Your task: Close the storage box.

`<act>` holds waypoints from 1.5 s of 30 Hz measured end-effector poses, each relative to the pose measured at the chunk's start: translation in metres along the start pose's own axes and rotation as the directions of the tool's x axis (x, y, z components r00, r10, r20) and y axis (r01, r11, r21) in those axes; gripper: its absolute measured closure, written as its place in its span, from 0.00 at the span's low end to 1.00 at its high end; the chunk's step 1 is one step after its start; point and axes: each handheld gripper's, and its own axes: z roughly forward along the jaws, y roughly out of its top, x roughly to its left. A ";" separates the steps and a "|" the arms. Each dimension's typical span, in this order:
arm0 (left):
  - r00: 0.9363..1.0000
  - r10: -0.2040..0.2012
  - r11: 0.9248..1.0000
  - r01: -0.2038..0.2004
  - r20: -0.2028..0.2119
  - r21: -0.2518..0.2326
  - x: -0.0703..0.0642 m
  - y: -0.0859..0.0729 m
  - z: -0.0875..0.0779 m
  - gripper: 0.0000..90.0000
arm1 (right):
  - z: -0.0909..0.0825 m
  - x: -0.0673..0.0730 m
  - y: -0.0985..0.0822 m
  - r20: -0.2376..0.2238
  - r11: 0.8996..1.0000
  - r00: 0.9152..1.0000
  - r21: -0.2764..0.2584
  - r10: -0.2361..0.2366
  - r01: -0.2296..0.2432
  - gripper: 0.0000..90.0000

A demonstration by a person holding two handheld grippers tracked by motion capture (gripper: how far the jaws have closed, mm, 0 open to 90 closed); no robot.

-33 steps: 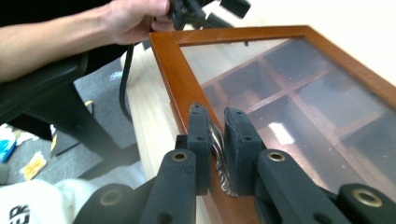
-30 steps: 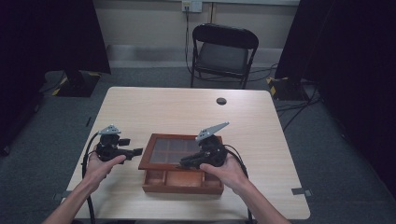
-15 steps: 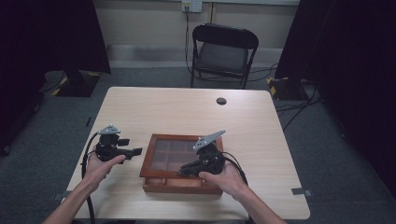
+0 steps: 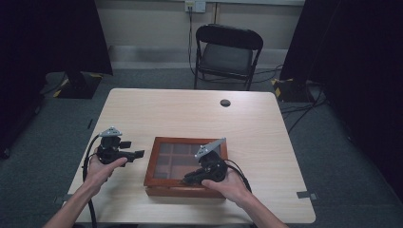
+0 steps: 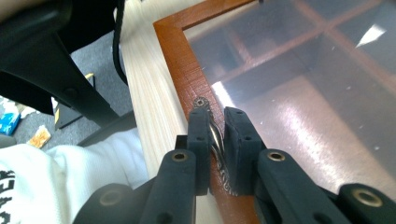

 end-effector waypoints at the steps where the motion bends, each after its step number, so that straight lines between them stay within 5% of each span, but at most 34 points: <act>1: 1.000 -0.001 1.000 0.001 -0.001 0.001 0.000 0.000 0.000 0.21 | 0.002 -0.001 -0.001 -0.004 1.000 1.000 0.006 0.003 -0.003 0.91; 11: 1.000 -0.005 1.000 0.005 -0.004 0.008 0.001 0.000 0.000 0.21 | 0.016 -0.006 -0.009 -0.010 0.998 1.000 0.049 0.030 -0.029 0.91; 19: 1.000 -0.004 1.000 0.004 0.000 0.014 0.001 0.000 0.001 0.21 | 0.016 -0.006 -0.012 -0.017 0.999 0.999 0.025 0.035 -0.034 0.88; 25: 1.000 -0.007 1.000 0.007 -0.001 0.017 0.001 -0.001 0.000 0.21 | 0.003 -0.005 -0.008 -0.013 0.998 0.999 -0.049 0.048 -0.048 0.78; 31: 1.000 0.002 1.000 -0.003 0.006 0.029 0.000 -0.002 0.002 0.21 | -0.024 -0.017 -0.009 0.045 0.978 0.993 -0.182 0.108 -0.098 0.65; 37: 1.000 0.016 0.999 -0.016 0.003 0.039 -0.003 -0.001 0.002 0.21 | -0.048 -0.029 -0.019 0.134 0.958 0.975 -0.252 0.175 -0.137 0.55; 42: 1.000 0.021 0.999 -0.021 0.004 0.046 -0.004 -0.001 0.002 0.21 | -0.066 -0.037 -0.032 0.203 0.941 0.949 -0.289 0.242 -0.178 0.45; 45: 0.999 0.033 0.998 -0.033 0.001 0.049 -0.005 -0.001 0.001 0.21 | -0.077 -0.043 -0.040 0.202 0.931 0.942 -0.307 0.267 -0.198 0.44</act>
